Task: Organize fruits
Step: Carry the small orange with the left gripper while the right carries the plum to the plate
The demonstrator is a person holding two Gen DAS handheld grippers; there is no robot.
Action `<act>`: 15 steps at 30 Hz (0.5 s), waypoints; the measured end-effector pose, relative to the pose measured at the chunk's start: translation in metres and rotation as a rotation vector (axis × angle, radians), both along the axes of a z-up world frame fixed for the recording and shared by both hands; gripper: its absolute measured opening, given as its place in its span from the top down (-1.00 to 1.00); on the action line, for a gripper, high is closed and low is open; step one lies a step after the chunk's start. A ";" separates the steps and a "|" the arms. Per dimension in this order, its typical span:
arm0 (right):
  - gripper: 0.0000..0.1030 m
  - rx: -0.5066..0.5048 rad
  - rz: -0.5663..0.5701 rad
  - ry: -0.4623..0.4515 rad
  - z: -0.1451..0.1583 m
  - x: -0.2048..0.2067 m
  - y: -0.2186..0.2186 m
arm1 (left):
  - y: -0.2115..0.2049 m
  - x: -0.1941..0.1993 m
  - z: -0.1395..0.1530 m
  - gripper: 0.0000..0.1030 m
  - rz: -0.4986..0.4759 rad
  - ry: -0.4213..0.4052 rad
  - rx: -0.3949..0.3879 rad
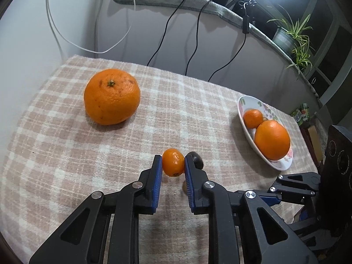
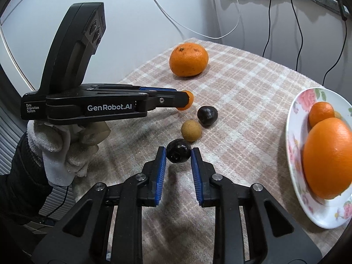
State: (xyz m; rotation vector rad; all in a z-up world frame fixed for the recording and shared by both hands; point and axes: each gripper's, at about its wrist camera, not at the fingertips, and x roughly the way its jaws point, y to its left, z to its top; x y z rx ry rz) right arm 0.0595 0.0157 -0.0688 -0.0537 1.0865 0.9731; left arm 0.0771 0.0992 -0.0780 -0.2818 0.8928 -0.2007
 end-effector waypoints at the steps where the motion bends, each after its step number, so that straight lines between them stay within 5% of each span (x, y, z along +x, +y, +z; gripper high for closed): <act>1: 0.53 0.003 -0.006 -0.003 0.002 0.000 -0.003 | -0.001 0.000 0.002 0.64 -0.003 -0.004 -0.001; 15: 0.53 0.037 -0.122 -0.057 0.030 0.010 -0.065 | -0.036 0.009 0.022 0.64 -0.067 -0.049 -0.010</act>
